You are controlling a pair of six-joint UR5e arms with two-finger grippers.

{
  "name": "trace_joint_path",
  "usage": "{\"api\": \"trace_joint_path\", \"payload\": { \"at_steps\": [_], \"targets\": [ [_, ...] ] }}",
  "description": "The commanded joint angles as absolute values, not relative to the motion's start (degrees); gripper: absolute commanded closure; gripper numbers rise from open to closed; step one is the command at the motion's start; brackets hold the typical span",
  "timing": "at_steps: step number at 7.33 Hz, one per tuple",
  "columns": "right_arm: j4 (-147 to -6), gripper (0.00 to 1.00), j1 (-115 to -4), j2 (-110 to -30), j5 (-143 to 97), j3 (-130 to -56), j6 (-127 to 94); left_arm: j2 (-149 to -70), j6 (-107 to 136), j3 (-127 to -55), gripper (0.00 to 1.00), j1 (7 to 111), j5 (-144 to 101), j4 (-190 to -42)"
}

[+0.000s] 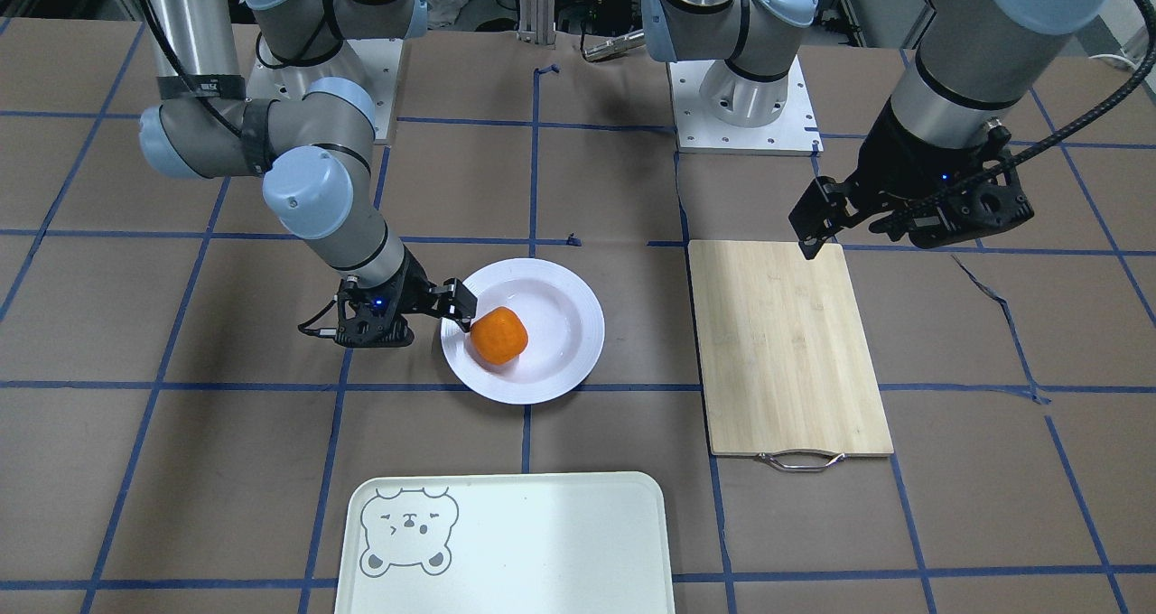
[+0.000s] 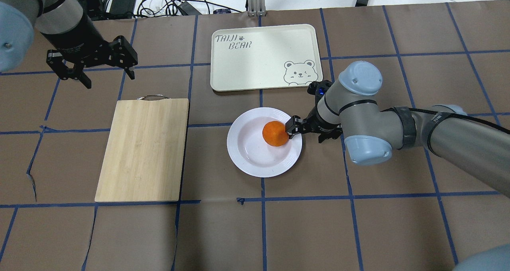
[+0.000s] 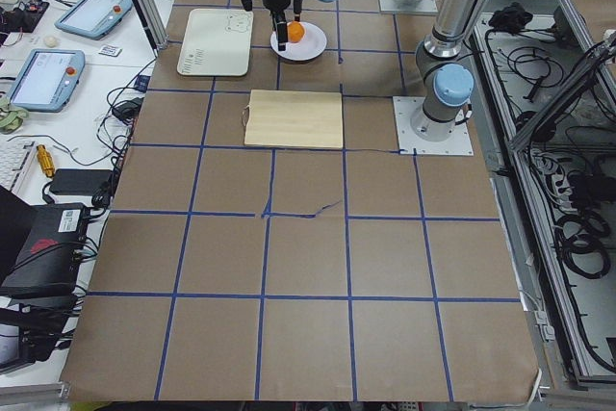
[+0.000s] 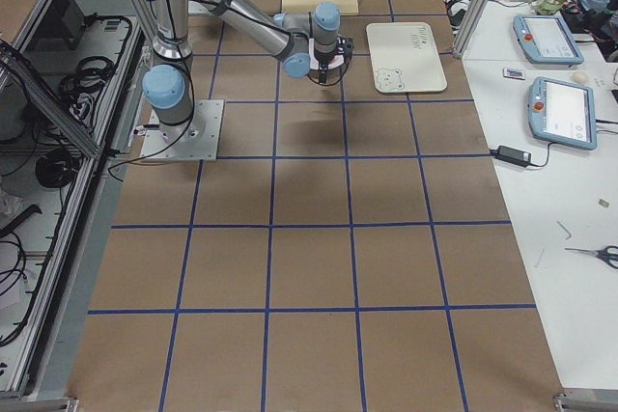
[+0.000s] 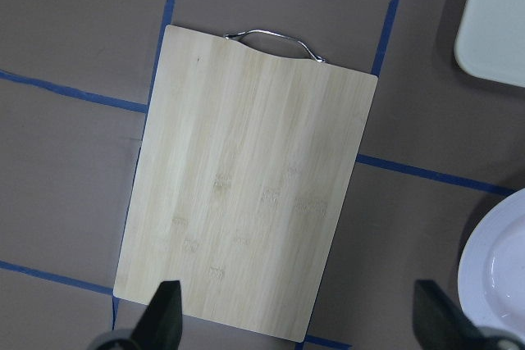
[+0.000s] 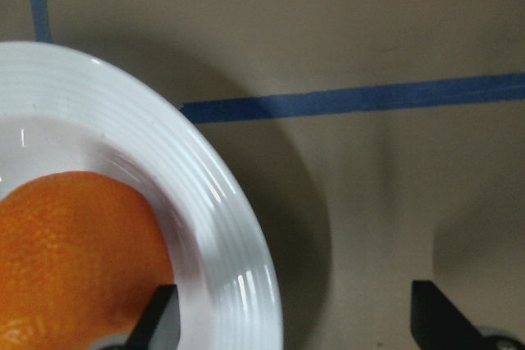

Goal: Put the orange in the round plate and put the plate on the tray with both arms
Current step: 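Grip the white plate rim with the right gripper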

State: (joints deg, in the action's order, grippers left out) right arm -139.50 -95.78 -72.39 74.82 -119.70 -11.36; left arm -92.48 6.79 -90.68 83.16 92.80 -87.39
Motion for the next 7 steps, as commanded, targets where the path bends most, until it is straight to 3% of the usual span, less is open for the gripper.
{"api": "trace_joint_path", "payload": {
  "at_steps": [1, 7],
  "targets": [
    [-143.2, 0.0, -98.8, -71.4, 74.8, -120.2, -17.0, -92.1, 6.8, -90.7, 0.0, 83.1, 94.0, -86.9],
    [-143.4, 0.0, -98.6, -70.9, 68.5, -121.2, -18.4, -90.1, 6.7, -90.9, 0.0, 84.1, 91.1, -87.3]
  ]
}}
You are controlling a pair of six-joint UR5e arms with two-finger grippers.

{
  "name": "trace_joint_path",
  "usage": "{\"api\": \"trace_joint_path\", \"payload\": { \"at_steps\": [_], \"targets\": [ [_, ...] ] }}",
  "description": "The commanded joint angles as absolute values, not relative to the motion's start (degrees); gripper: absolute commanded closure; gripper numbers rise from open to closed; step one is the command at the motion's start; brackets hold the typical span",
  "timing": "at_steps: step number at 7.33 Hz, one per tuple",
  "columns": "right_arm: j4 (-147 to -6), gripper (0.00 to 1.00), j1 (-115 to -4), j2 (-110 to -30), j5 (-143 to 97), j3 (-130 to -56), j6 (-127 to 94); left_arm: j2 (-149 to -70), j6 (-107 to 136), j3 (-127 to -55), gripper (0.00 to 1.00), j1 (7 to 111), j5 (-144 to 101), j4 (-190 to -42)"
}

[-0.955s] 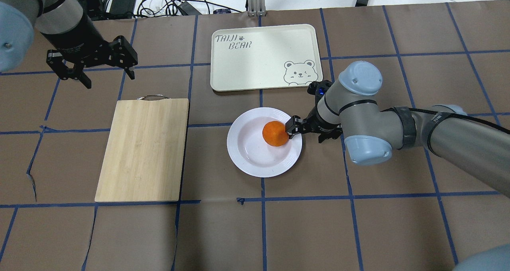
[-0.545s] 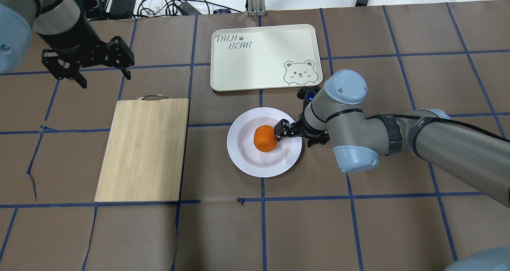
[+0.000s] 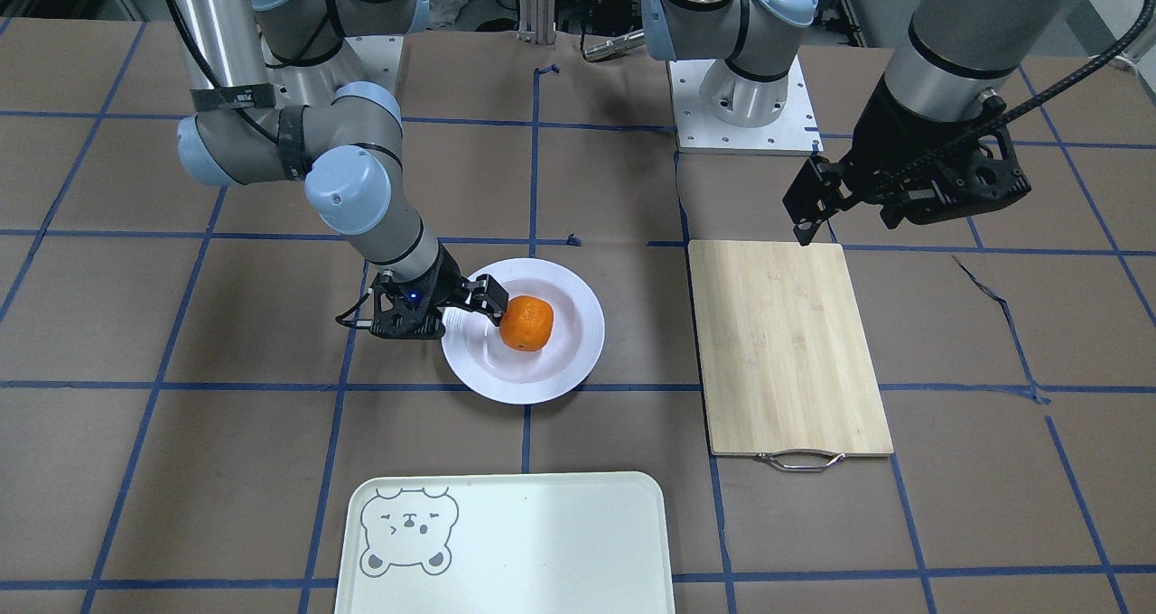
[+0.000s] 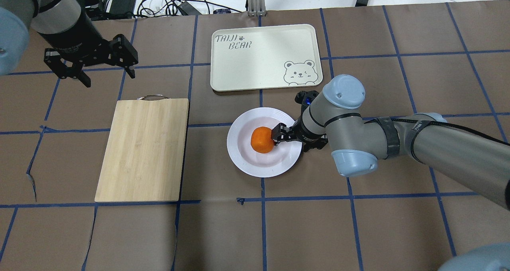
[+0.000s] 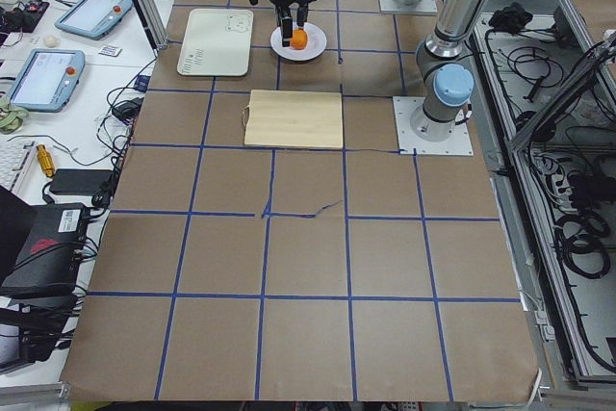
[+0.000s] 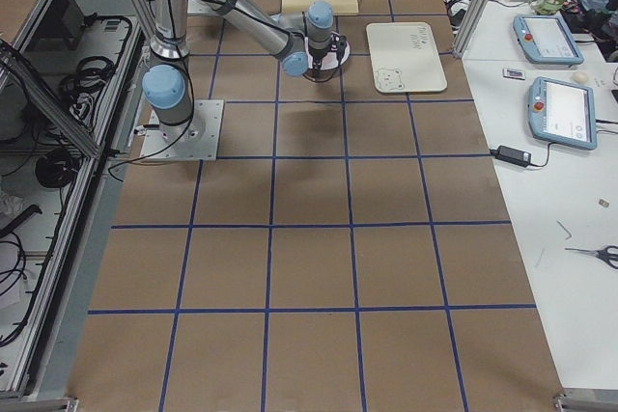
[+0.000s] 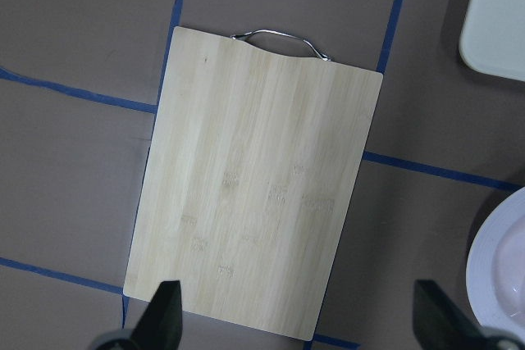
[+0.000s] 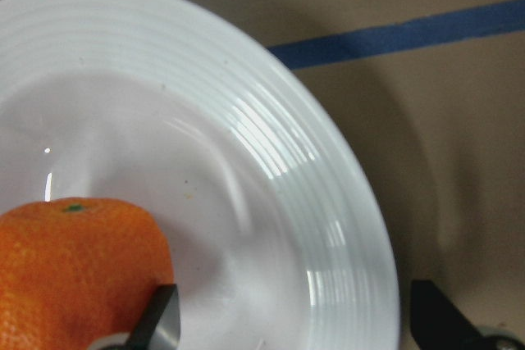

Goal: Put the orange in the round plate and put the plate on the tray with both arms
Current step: 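Grip the white plate rim with the right gripper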

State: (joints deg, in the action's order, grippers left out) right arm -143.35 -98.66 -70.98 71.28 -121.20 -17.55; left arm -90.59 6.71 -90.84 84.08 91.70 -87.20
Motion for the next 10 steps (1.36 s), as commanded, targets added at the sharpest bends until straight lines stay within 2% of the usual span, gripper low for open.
{"api": "trace_joint_path", "payload": {
  "at_steps": [1, 8, 10],
  "targets": [
    [-143.5, 0.0, -97.9, -70.9, 68.4, -121.3, -17.8, -89.7, 6.4, -91.1, 0.0, 84.1, 91.1, -87.4],
    [-151.8, 0.01, -93.6, -70.5, 62.1, -125.9, -18.2, -89.3, 6.3, -91.3, 0.0, 84.1, 91.4, -87.5],
    [-152.0, 0.15, -93.2, -70.5, 62.1, -126.6, -18.5, -89.3, 6.3, -91.7, 0.0, 84.1, 91.6, -87.5]
  ]
}}
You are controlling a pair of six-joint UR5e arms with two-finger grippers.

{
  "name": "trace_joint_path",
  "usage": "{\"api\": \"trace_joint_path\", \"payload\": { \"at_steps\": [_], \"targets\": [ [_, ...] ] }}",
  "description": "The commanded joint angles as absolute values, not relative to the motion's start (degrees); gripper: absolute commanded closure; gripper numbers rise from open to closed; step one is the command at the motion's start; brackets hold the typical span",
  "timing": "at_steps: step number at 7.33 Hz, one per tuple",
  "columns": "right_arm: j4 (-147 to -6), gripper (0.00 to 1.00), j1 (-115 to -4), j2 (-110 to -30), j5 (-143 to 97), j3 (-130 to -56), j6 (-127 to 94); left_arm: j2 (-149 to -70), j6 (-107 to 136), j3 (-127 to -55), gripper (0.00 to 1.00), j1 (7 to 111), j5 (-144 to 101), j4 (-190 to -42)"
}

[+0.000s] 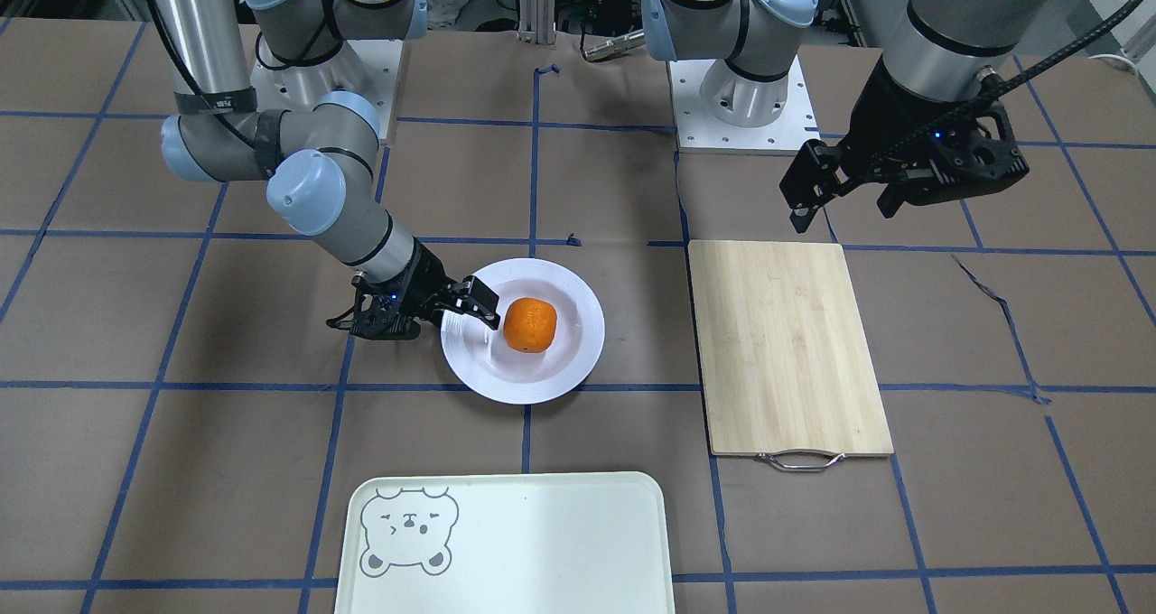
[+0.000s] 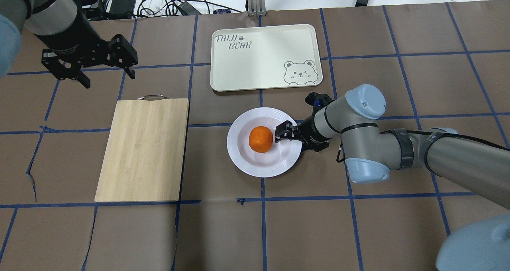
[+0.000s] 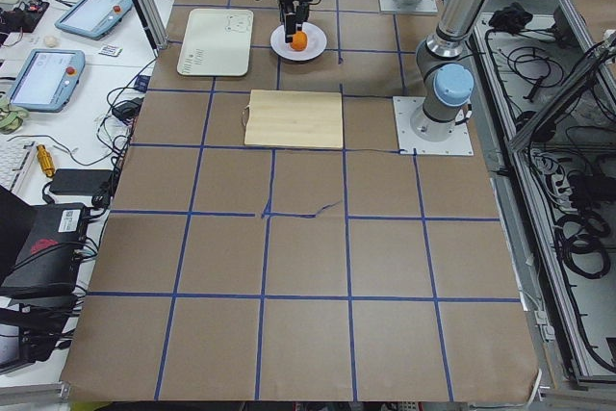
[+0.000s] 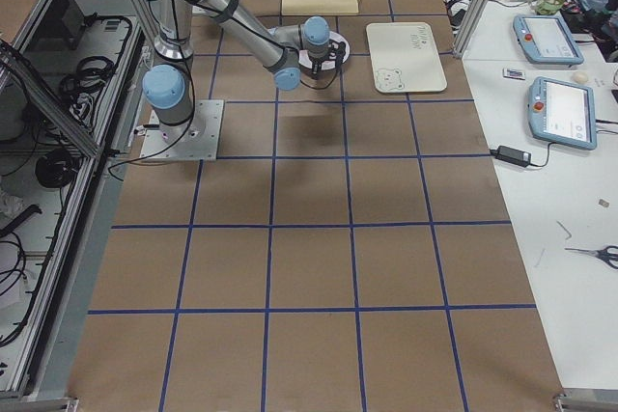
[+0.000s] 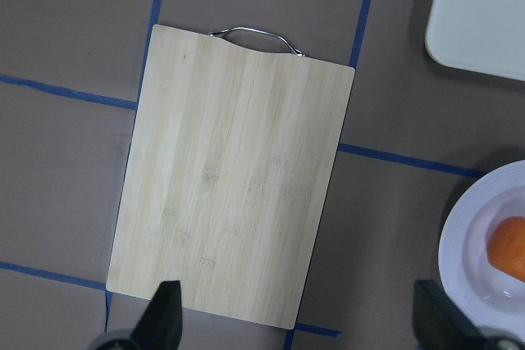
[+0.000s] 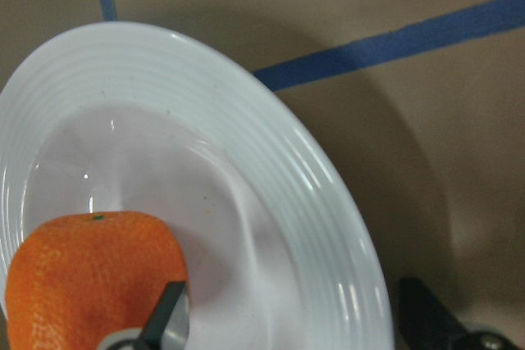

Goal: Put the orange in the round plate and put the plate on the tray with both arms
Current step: 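Grip the white plate rim with the right gripper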

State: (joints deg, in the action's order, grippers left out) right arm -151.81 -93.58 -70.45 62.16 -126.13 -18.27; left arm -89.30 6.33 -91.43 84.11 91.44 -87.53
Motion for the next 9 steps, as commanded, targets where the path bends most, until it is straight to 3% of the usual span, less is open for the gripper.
{"api": "trace_joint_path", "payload": {
  "at_steps": [1, 4, 6, 9],
  "targets": [
    [-152.0, 0.2, -93.3, -70.4, 61.8, -126.6, -18.6, -89.3, 6.3, -91.8, 0.0, 84.1, 91.7, -87.5],
    [-152.0, 0.68, -93.3, -70.4, 60.4, -126.6, -18.5, -89.3, 6.3, -91.8, 0.0, 84.1, 91.7, -87.5],
    [-151.3, 0.93, -93.3, -70.8, 61.3, -126.3, -18.8, -89.3, 6.3, -92.6, 0.0, 84.1, 91.7, -87.2],
    [-150.8, 1.0, -93.1, -71.4, 61.2, -124.1, -19.1, -89.3, 6.3, -92.7, 0.0, 84.2, 91.7, -87.1]
  ]
}}
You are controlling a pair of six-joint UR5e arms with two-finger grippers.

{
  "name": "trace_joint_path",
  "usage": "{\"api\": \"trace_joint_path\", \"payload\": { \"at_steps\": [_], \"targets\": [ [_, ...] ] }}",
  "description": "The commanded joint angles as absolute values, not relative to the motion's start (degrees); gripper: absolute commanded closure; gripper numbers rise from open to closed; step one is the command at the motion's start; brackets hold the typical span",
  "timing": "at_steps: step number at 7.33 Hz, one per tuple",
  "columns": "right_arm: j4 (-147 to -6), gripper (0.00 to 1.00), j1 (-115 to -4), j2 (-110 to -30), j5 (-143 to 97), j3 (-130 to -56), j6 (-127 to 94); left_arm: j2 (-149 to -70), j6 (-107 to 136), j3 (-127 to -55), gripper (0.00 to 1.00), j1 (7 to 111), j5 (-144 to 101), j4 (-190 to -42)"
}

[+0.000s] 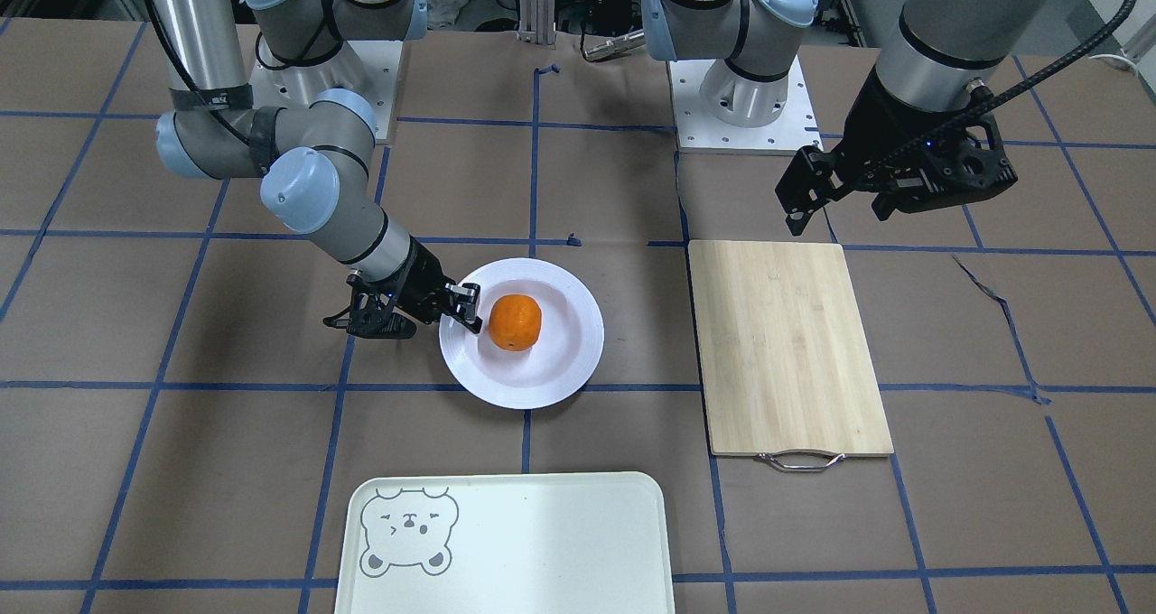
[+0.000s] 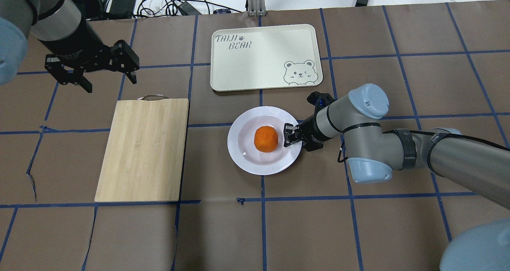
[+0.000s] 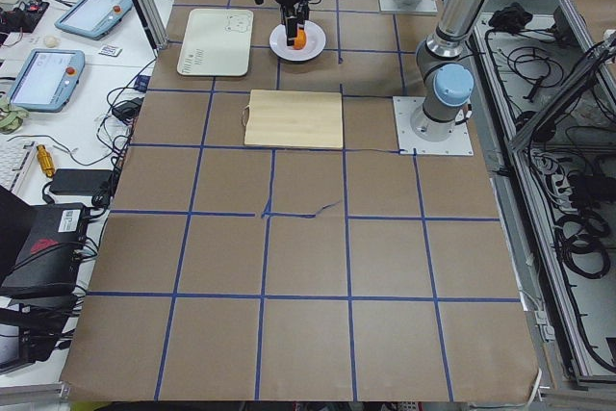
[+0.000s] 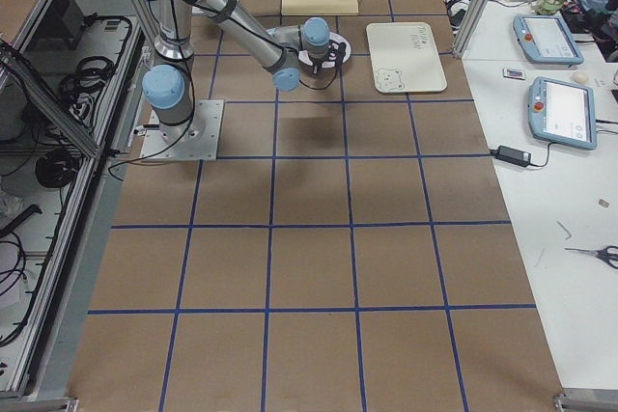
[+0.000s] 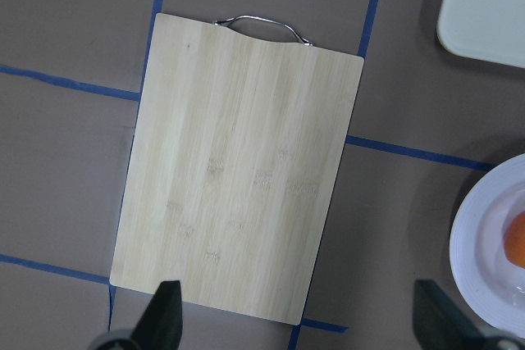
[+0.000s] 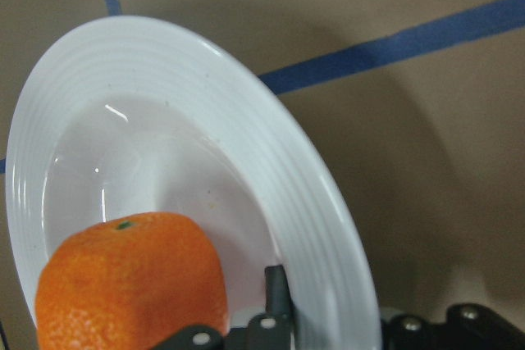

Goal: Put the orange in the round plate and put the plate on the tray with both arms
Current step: 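Slide the plate with the right gripper onto the bear tray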

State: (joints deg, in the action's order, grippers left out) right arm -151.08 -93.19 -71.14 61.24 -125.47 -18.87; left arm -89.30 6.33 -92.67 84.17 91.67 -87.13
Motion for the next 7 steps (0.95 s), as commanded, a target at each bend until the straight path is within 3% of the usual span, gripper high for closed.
{"api": "trace_joint_path", "payload": {
  "at_steps": [1, 5, 7],
  "targets": [
    [-150.0, 1.0, -92.9, -71.4, 61.0, -122.1, -19.2, -89.3, 6.3, -92.7, 0.0, 84.2, 91.7, -87.1],
    [-138.2, 1.0, -90.9, -67.9, 58.4, -104.5, -19.1, -89.3, 6.3, -92.7, 0.0, 84.2, 91.7, -87.1],
    [-135.8, 1.0, -89.8, -53.7, 58.3, -86.5, -19.2, -89.3, 6.3, -92.7, 0.0, 84.2, 91.7, -87.1]
  ]
}}
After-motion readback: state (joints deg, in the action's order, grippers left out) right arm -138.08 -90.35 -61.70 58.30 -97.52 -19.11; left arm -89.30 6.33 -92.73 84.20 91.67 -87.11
